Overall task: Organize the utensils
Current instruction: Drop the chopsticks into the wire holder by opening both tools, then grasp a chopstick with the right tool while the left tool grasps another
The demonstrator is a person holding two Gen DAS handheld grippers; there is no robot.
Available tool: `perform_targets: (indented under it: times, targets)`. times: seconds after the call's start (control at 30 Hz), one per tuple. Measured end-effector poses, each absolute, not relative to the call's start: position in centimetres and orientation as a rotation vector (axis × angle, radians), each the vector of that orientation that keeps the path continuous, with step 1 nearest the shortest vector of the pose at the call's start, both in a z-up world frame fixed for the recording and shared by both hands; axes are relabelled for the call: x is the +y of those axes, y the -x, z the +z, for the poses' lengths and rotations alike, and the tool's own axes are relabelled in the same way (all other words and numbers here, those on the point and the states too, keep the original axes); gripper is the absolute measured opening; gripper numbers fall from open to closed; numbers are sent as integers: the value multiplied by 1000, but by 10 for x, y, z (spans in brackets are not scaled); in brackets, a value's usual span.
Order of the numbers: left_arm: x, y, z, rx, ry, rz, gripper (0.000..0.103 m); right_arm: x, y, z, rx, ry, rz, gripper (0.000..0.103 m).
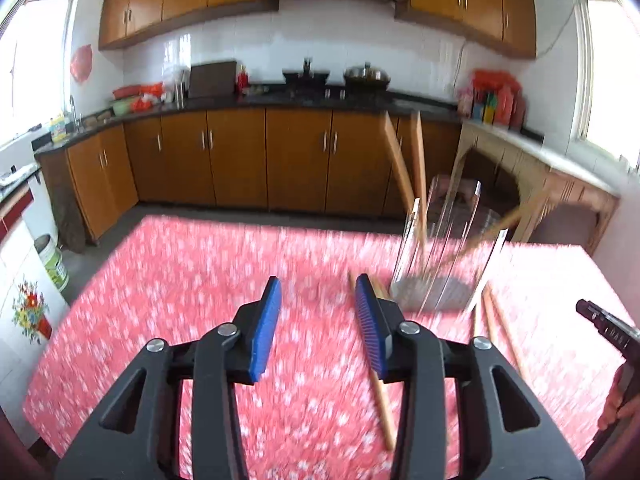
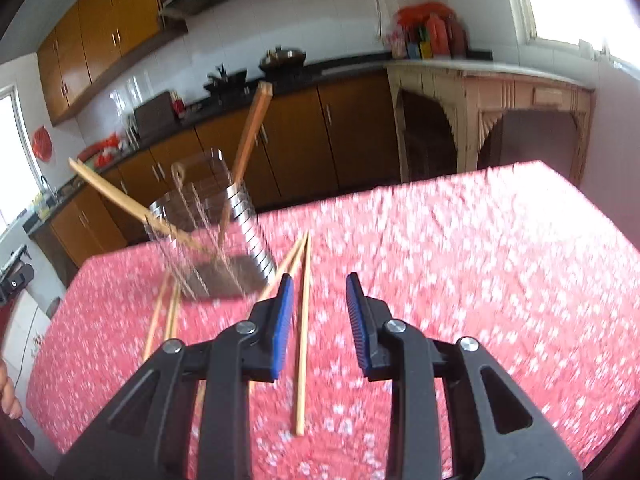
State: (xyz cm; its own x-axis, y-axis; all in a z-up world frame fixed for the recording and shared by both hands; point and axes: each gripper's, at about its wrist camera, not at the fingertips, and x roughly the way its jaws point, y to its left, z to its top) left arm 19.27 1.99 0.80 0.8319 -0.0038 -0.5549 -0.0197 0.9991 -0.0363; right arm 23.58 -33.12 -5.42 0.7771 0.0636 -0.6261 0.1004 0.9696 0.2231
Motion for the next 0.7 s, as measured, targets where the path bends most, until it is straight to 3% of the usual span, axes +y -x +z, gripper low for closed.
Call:
perform_targets:
  times: [0.17, 0.43, 0.57, 0.7]
  targets:
    - [11, -208, -52, 731, 65, -27, 40, -309, -243, -92, 791, -203, 22, 27]
    - [-5, -217, -91, 817, 56, -74, 40, -286, -256, -120, 881, -143, 37, 26]
    - [-19, -221, -97, 832, 30, -88, 40, -288, -260, -128, 906, -135, 27, 20]
    - [-26, -225, -105, 857, 23, -92, 40, -290, -261, -127, 898, -113, 4, 8]
